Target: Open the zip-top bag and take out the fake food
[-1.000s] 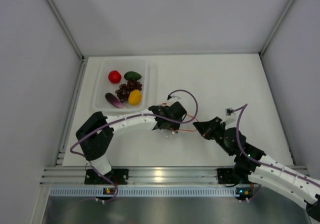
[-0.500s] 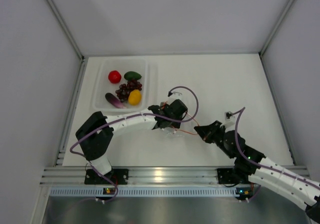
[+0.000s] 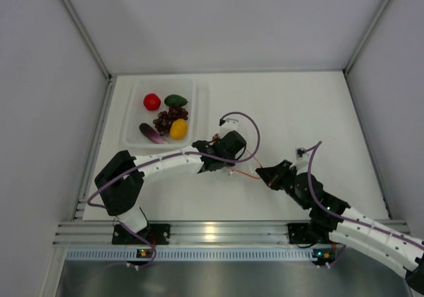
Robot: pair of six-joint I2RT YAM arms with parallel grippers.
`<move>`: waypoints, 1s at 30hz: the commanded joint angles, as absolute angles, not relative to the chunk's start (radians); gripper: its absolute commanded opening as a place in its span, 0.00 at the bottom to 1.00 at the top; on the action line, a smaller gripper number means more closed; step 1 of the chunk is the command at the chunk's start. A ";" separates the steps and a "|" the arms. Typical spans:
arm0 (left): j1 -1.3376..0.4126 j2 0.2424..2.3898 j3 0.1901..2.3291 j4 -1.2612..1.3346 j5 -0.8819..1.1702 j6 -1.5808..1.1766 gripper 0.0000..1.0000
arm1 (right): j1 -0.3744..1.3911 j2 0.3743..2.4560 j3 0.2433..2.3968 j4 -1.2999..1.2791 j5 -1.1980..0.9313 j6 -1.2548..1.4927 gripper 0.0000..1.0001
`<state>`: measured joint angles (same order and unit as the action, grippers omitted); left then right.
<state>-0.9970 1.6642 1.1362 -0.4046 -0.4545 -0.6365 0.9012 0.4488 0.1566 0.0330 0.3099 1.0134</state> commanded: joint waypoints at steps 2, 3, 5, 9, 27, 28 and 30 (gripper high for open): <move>-0.986 1.632 1.143 -0.342 -0.546 -0.670 0.32 | 0.913 0.451 0.144 0.049 0.299 0.992 0.00; -0.986 1.644 1.150 -0.344 -0.545 -0.666 0.32 | 0.913 0.448 0.146 0.045 0.299 0.992 0.00; -0.986 1.686 1.170 -0.344 -0.546 -0.667 0.34 | 0.914 0.437 0.144 0.040 0.293 0.992 0.00; -0.986 1.743 1.178 -0.313 -0.577 -0.678 0.34 | 0.916 0.419 0.137 0.035 0.287 0.994 0.00; -0.989 1.790 1.131 -0.268 -0.354 -0.715 0.62 | 0.919 0.414 0.120 0.031 0.293 0.997 0.00; -0.994 1.792 1.126 -0.268 -0.356 -0.716 0.64 | 0.919 0.416 0.120 0.034 0.293 0.997 0.00; -0.996 1.801 1.106 -0.268 -0.350 -0.722 0.68 | 0.917 0.417 0.120 0.035 0.293 0.997 0.00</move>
<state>-0.9947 1.7893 1.1397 -0.2710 -0.3920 -0.7097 0.9077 0.4118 0.1242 0.0154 0.2867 1.0134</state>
